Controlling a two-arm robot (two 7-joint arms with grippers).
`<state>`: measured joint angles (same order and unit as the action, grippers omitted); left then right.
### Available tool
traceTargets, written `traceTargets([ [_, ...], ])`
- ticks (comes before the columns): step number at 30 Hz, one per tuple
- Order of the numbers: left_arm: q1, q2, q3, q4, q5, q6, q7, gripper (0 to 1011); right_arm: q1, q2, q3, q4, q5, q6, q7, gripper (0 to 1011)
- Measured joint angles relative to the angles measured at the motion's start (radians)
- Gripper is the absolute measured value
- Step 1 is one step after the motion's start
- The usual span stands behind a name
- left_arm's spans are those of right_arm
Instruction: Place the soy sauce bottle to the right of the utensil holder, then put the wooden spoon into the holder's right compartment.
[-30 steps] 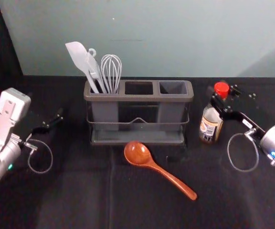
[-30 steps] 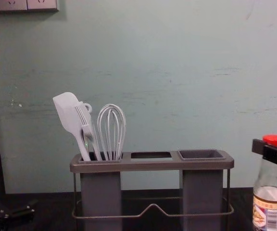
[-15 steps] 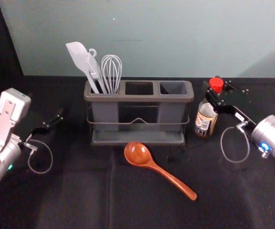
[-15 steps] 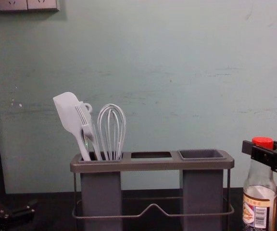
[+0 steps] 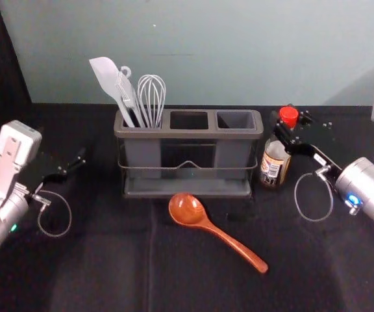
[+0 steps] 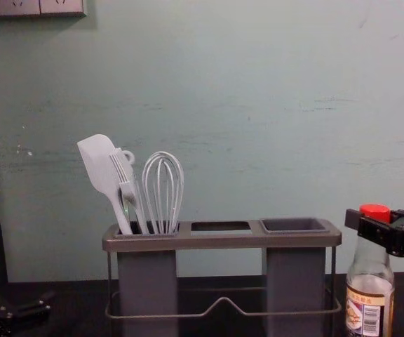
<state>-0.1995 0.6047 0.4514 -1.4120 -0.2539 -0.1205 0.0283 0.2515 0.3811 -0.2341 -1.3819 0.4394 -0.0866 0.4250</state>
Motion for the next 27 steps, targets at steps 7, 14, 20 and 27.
traceTargets([
  [7, 0.000, 0.000, 0.000, 0.000, 0.000, 0.000, 0.000, 1000, 0.003, -0.006, -0.002, 0.015, 0.000, -0.006, 0.001, 393],
  [14, 0.000, 0.000, 0.000, 0.000, 0.000, 0.000, 0.000, 1000, 0.004, -0.010, -0.001, 0.026, 0.002, -0.016, 0.007, 393],
  [20, 0.000, 0.000, 0.000, 0.000, 0.000, 0.000, 0.000, 1000, 0.005, -0.014, 0.001, 0.032, 0.006, -0.023, 0.008, 488],
  [27, 0.000, 0.000, 0.000, 0.000, 0.000, 0.000, 0.000, 1000, -0.001, -0.016, 0.008, 0.027, 0.018, -0.027, 0.011, 756],
])
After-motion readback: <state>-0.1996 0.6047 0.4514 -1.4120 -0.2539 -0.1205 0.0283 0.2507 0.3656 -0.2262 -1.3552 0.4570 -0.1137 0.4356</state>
